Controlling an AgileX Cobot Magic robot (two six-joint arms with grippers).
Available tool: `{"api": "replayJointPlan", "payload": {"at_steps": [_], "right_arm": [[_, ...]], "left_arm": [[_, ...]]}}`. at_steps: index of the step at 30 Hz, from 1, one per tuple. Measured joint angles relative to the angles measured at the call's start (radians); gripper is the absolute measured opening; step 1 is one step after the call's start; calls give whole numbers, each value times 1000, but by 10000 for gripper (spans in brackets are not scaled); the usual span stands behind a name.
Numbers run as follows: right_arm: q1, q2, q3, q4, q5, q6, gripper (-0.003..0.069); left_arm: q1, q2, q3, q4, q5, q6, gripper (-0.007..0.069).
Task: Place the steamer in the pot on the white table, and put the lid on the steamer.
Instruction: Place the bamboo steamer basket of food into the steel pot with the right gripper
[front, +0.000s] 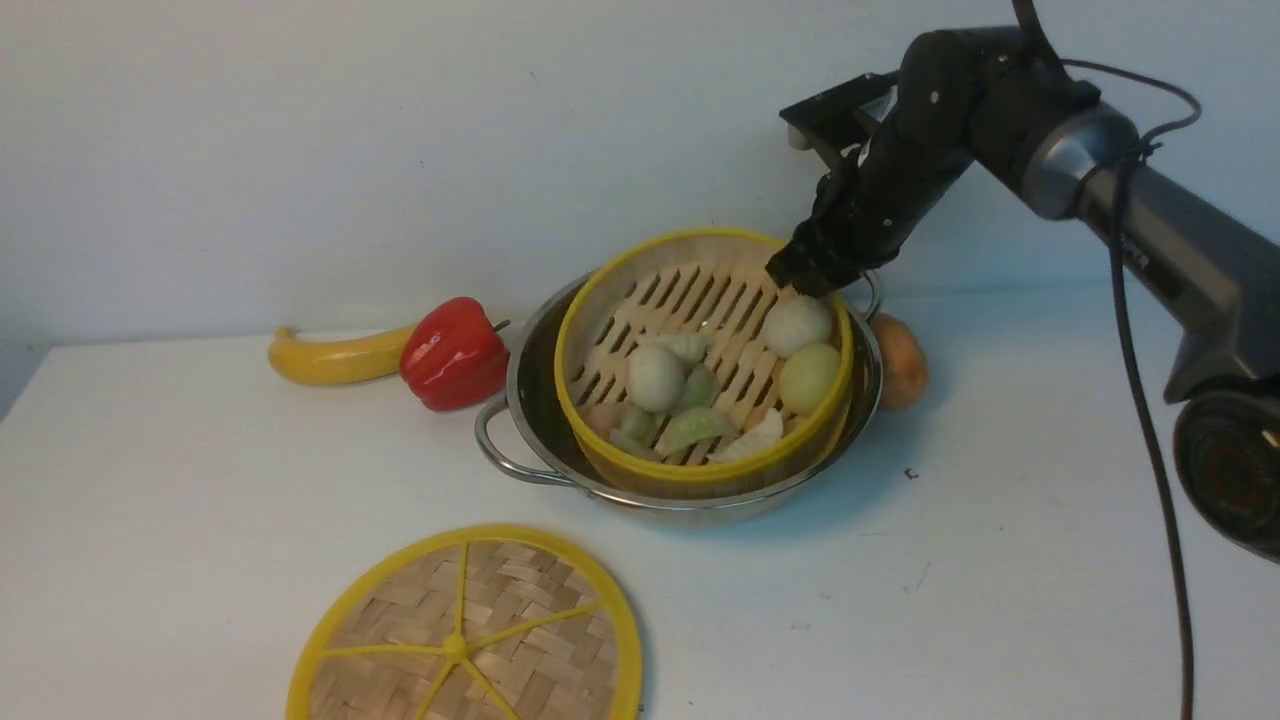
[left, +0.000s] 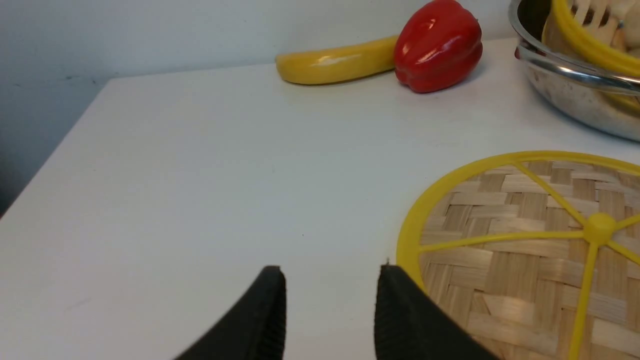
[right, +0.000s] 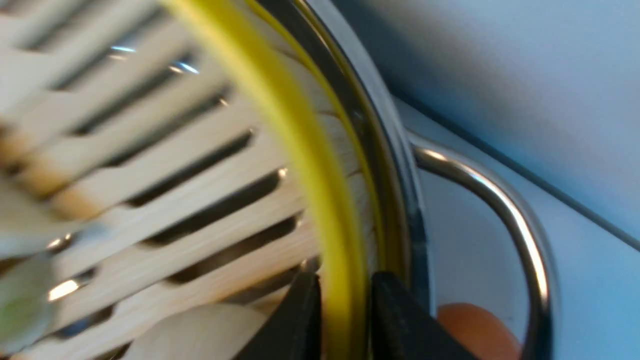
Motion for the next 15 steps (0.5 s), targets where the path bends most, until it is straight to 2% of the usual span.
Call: {"api": "replayJointPlan", "payload": {"at_steps": [4,7,13,15], "right_arm": [[0,-1,-1,54,-1,-22,350],[0,-1,-1,64,-1,-27,409],[0,-18,-24,42,1,-28,417],[0,-34,-65,38,2,1,383]], "left_arm": [[0,0,0,0,0,0,245],[0,0,0,0,0,0,245],[0,0,0,0,0,0,245],[0,0,0,0,0,0,245]]}}
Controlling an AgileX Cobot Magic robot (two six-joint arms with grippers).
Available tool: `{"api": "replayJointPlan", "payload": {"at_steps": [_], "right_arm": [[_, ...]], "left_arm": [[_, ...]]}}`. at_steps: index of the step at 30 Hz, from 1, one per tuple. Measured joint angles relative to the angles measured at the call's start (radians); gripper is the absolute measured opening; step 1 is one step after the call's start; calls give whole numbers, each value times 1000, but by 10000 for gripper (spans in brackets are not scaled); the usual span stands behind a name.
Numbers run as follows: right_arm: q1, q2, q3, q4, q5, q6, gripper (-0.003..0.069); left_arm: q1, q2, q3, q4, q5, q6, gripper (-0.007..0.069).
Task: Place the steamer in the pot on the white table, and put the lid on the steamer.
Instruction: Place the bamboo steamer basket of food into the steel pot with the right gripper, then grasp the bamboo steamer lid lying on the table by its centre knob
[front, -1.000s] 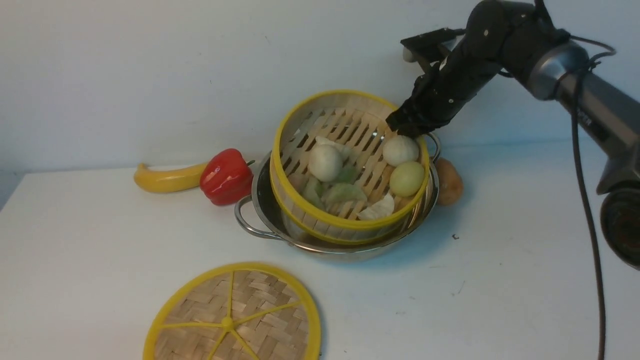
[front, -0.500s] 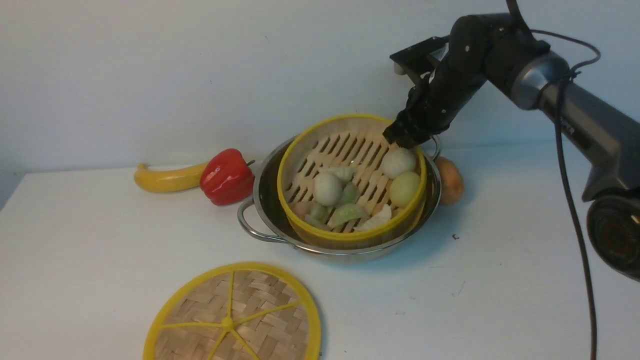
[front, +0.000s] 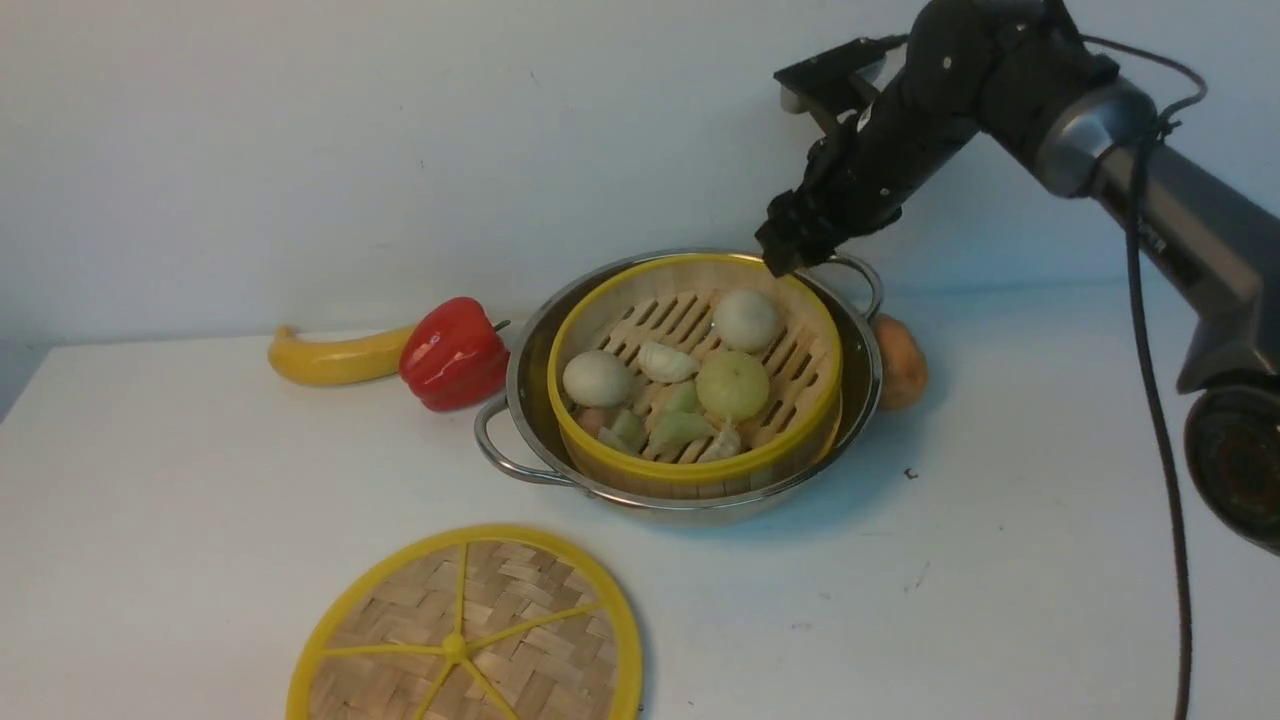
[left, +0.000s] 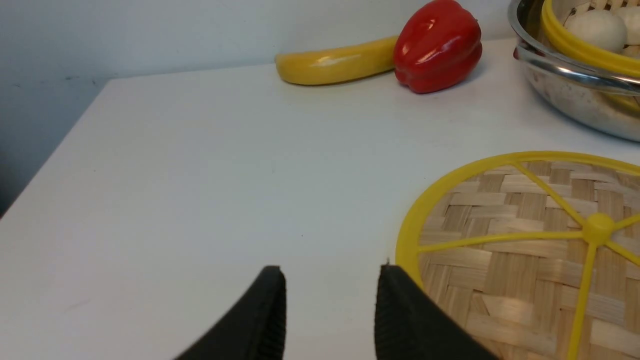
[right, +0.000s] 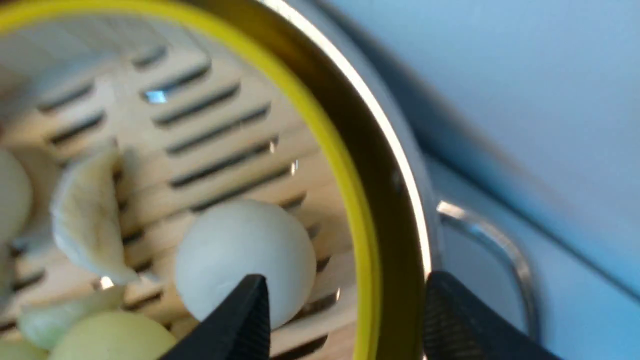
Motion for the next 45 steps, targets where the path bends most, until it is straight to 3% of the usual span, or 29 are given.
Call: {"api": "replayJointPlan", "payload": {"at_steps": [5,7,10,15,19,23,30,40,45], "right_arm": [[0,-90,-71,-76,-5,91,206],[0,-145,-77,-153,-5,138,80],[0,-235,-78,-293,-5,226,1],[-1,-349,-81,-391,-5,362,-6],[-1,-449,-82,-334,-5,483,-4],[-1,-523,-83,-277,-4,526,-4],[-1,-635,-85,-169,-4,537,-1],[-1,-662,-86,105,-5,542,23],[-1,-657,-86,121,-5,515,37]], "left_arm": [[0,0,0,0,0,0,245],[0,0,0,0,0,0,245],[0,0,0,0,0,0,245],[0,0,0,0,0,0,245],[0,0,0,0,0,0,245],[0,0,0,0,0,0,245],[0,0,0,0,0,0,245],[0,0,0,0,0,0,245],[0,0,0,0,0,0,245]]}}
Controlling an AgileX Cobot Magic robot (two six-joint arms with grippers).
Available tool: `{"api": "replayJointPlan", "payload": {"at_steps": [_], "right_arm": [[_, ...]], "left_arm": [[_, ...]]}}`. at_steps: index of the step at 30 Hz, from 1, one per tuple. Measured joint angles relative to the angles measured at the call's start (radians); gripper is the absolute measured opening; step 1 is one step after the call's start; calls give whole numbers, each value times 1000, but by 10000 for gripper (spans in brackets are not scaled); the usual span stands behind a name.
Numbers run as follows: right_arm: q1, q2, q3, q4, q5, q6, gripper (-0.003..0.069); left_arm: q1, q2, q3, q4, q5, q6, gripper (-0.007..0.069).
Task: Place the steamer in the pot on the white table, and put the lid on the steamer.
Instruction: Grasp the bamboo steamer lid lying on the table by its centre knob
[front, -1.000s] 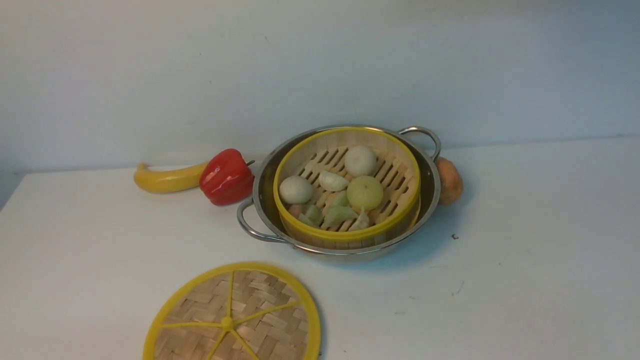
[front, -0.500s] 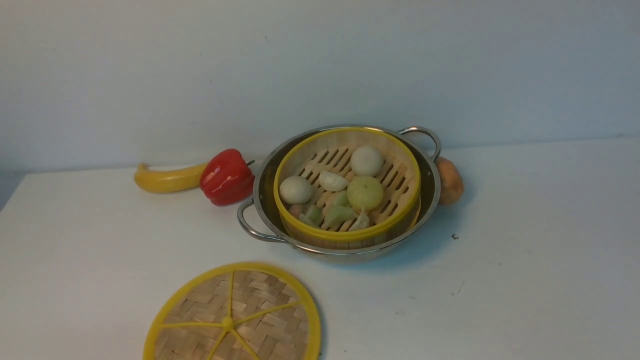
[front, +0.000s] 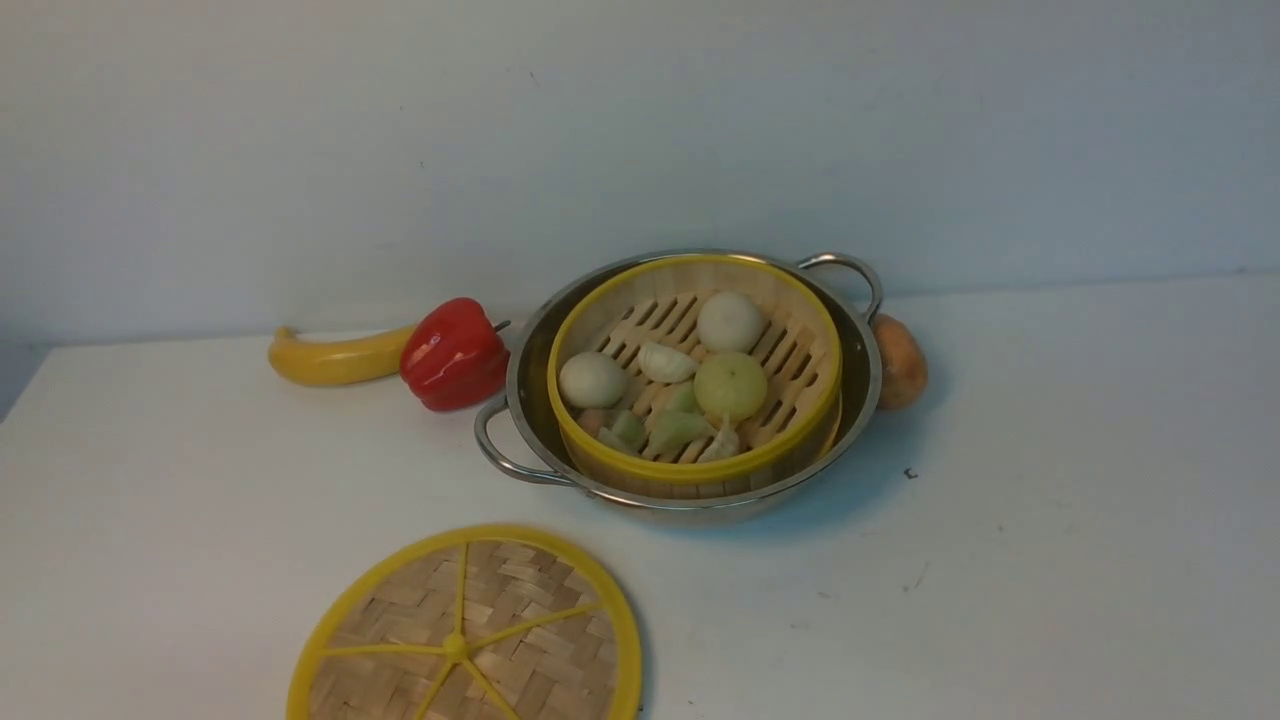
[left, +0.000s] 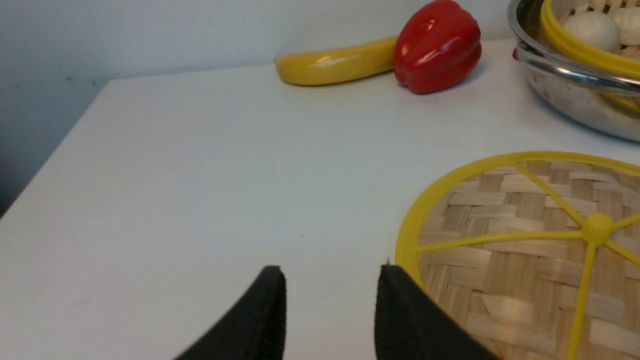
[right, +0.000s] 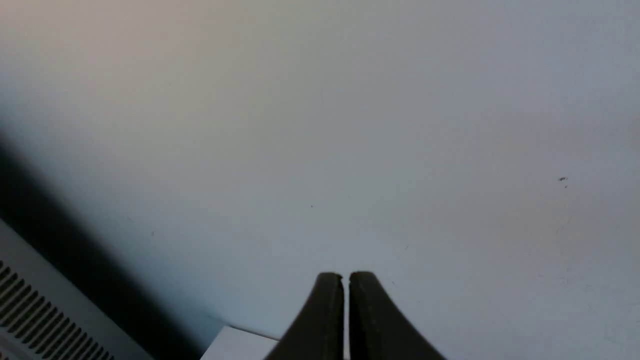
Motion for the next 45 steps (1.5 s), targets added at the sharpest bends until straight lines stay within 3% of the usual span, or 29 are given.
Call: {"api": "replayJointPlan", "payload": {"at_steps": [3,6,10,18,23,27,33,39,45], "right_arm": [[0,-1,0,-8,1,-14,43],[12,-53,73,-93,-14,-65,52],[37,-208,329,-212,-194,-108,62],[9,-682,1224,-253,-674,-121,101],[-94,-873,1584,-205,-757,-121,123],[-230,-1123,1967,-219,-811,-121,145],[-289,-1501,2420,-260,-1007,-121,174],[-289,-1764,2638,-295,-1063,-121,195],[-289,-1840,2652,-319,-911,-121,214]], "left_arm": [[0,0,0,0,-1,0,245],[0,0,0,0,-1,0,245],[0,0,0,0,-1,0,245],[0,0,0,0,-1,0,245],[0,0,0,0,-1,0,245],[0,0,0,0,-1,0,245],[0,0,0,0,-1,0,245],[0,0,0,0,-1,0,245],[0,0,0,0,-1,0,245]]}}
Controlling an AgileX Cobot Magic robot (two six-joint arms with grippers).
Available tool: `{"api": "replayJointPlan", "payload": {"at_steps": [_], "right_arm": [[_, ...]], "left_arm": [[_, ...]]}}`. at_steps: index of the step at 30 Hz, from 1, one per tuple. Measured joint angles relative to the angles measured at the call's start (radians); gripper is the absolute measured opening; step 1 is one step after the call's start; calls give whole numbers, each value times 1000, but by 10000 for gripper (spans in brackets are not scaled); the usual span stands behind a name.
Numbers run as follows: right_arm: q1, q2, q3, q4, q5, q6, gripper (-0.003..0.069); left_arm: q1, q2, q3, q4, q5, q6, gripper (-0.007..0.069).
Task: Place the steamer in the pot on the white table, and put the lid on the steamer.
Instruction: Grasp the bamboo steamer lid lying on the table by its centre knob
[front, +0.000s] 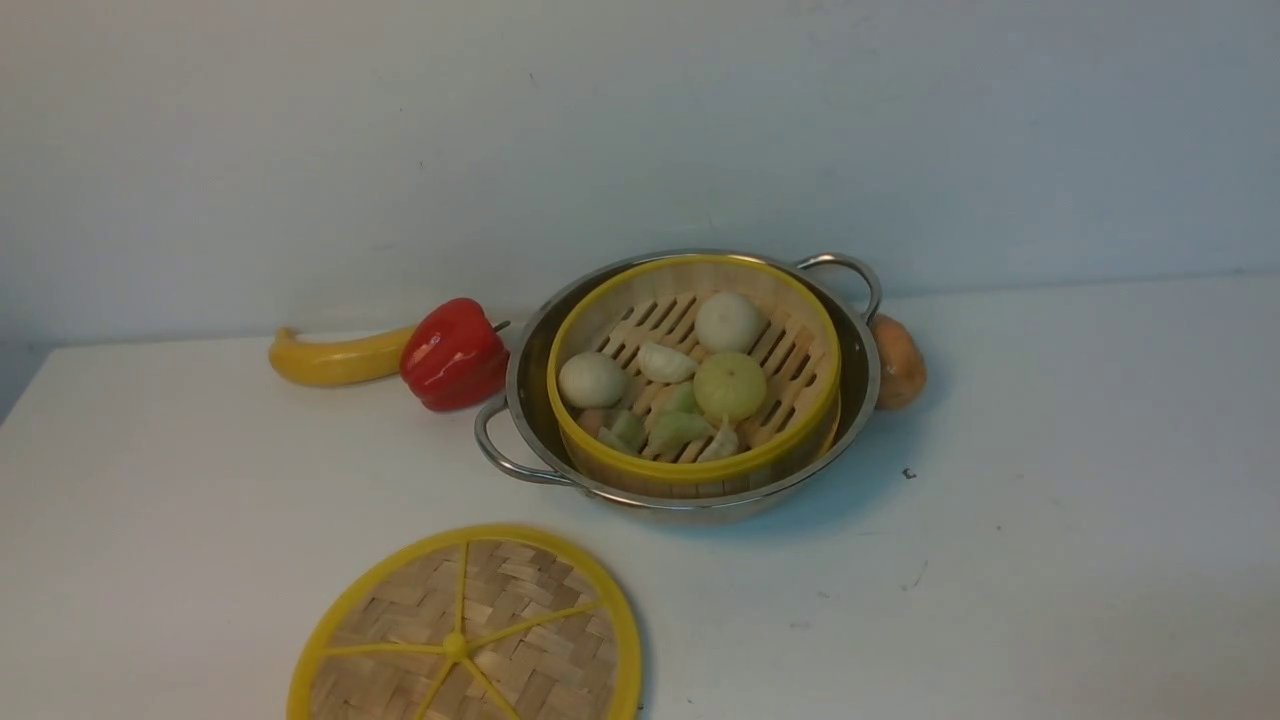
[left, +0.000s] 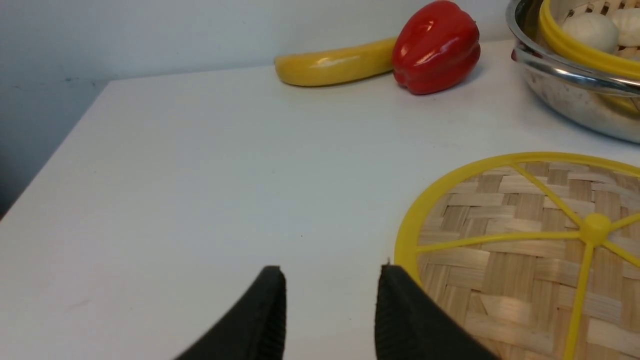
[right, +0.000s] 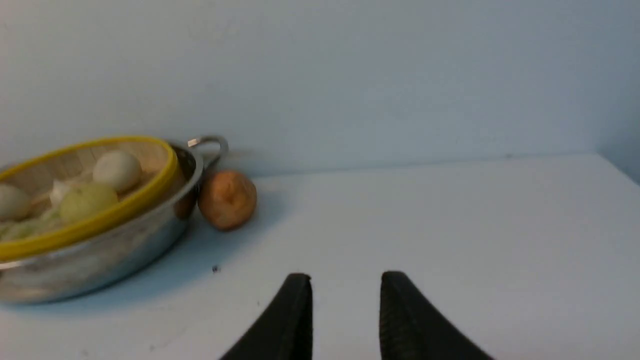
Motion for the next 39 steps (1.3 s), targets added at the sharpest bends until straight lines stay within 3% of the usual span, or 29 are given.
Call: {"api": "replayJointPlan", "payload": {"at_steps": [39], "right_arm": [[0,-1,0,-40,14,0,242]], "left_arm": [[0,0,0,0,0,0,245]]}}
